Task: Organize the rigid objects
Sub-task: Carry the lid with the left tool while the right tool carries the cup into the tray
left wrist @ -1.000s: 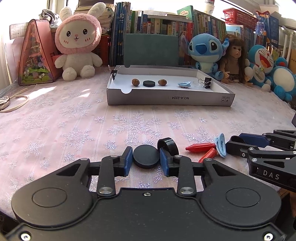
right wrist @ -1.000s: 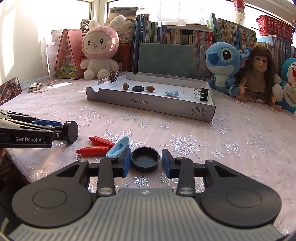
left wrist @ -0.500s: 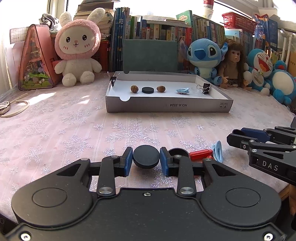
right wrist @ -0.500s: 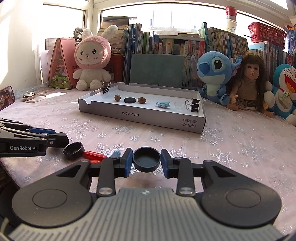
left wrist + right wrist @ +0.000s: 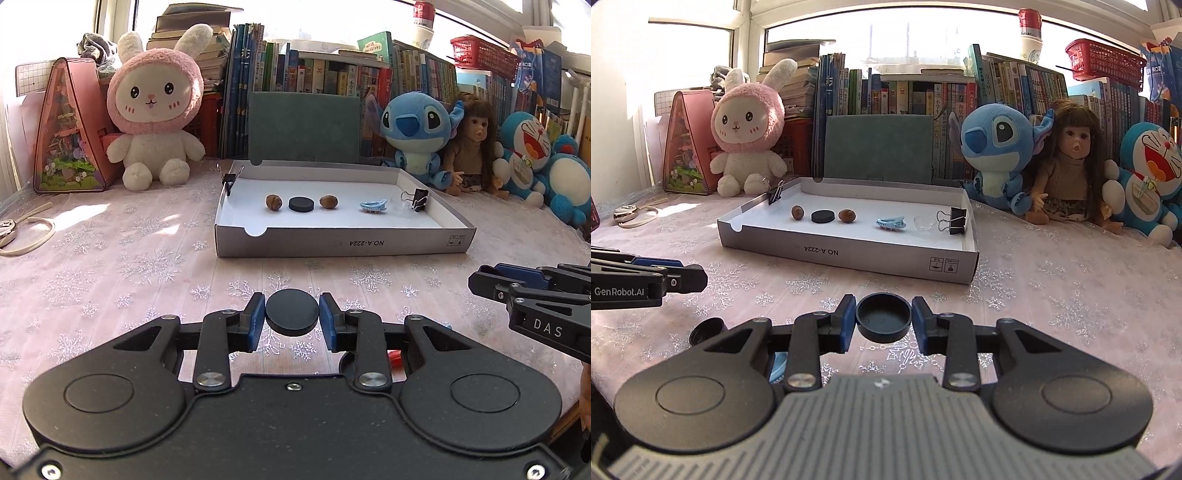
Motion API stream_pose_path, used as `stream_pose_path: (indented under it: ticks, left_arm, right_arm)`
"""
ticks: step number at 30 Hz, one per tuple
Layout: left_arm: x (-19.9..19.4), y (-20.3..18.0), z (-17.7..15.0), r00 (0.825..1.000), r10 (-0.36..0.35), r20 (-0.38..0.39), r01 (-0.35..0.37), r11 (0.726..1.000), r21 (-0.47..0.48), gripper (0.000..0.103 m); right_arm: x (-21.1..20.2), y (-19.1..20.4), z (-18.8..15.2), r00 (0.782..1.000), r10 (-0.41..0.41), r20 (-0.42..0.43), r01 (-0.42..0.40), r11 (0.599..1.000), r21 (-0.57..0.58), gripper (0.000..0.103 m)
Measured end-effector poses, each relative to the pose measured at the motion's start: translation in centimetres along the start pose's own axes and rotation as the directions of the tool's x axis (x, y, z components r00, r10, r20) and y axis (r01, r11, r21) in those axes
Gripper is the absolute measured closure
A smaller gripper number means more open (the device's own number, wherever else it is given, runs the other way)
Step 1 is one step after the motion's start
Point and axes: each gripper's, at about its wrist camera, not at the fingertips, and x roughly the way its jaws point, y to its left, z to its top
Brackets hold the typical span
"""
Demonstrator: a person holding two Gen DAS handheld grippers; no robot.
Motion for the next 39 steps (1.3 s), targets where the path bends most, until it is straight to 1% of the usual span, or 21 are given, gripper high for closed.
stream_pose_path:
  ticks: [6,11,14,19,22,26,32,35,39]
  left_arm:
    - [1.0,0.6,2.9,1.000,-0.008,0.020,0.008,1.000,-0.010,0.073]
    - [2.4,1.0,5.3,1.000,-0.012,0.021,0.013,1.000,-0.020,0.073]
    - [3.5,1.4,6.9,0.999,-0.021,0.026,0.022,0.999,-0.038,0.073]
    - [6.1,2.2,9.2,1.000,-0.017,0.017,0.018,0.998,-0.061,0.073]
    - [8.2,2.7,10.3,1.000,-0.016,-0.016,0.015,0.998,-0.066,0.073]
    - [11.0,3.5,11.2,0.996,-0.026,-0.084,0.017,0.995,-0.101,0.073]
    - [14.9,4.1,11.5,0.987,0.011,-0.161,-0.029,0.994,-0.107,0.073]
    - [16.2,4.3,11.2,0.982,0.019,-0.188,-0.040,0.993,-0.112,0.073]
    - [17.1,3.9,11.0,0.981,0.035,-0.191,-0.054,0.994,-0.092,0.073]
  right_arm:
    - [1.9,-1.9,2.3,1.000,-0.010,-0.018,0.011,0.997,0.077,0.065]
    - [3.8,-3.2,4.3,0.999,-0.015,-0.032,0.019,0.992,0.127,0.065]
    - [5.0,-3.8,5.7,0.999,-0.020,-0.037,0.026,0.988,0.151,0.065]
    - [7.1,-4.7,7.6,0.998,-0.029,-0.049,0.037,0.985,0.167,0.065]
    - [8.6,-5.4,8.5,0.997,-0.034,-0.065,0.045,0.983,0.177,0.065]
    - [10.7,-6.3,9.5,0.992,-0.028,-0.123,0.054,0.976,0.211,0.065]
    - [13.6,-6.8,9.9,0.978,-0.011,-0.208,0.062,0.968,0.244,0.065]
    - [14.8,-6.6,9.8,0.972,-0.010,-0.235,0.068,0.968,0.242,0.065]
    - [15.9,-6.4,9.6,0.968,-0.015,-0.249,0.075,0.970,0.232,0.065]
